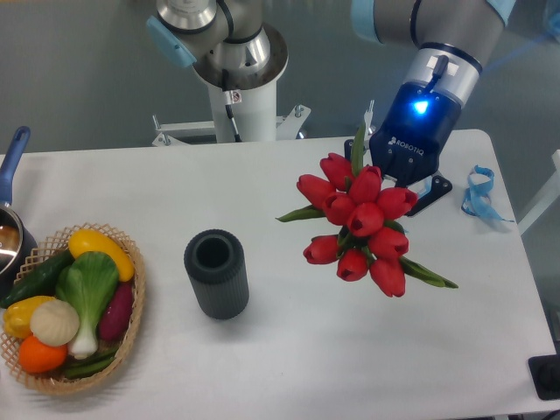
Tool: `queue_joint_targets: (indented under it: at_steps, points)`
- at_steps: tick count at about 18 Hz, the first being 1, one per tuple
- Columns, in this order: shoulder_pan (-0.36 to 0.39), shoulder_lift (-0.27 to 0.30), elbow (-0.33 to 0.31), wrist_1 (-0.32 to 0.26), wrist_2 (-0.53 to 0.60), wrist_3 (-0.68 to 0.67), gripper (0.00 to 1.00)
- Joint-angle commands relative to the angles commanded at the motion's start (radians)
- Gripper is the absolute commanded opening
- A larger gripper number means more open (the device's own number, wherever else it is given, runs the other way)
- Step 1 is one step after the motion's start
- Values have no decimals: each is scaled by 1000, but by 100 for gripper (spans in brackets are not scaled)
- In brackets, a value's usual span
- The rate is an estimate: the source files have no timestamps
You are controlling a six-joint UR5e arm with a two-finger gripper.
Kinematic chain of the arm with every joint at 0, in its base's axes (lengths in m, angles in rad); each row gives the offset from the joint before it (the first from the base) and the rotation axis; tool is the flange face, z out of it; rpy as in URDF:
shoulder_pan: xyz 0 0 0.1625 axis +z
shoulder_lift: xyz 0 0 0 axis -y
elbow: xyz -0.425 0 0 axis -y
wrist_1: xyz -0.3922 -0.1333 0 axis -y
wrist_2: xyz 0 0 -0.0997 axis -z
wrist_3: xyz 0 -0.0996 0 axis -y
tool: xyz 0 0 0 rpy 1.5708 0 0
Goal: Insert the flowers into the vase
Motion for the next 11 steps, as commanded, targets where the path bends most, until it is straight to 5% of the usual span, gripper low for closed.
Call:
queue_joint_targets:
  at_steps: [11]
  points:
    - [-17, -3, 28, 3, 3, -72, 30]
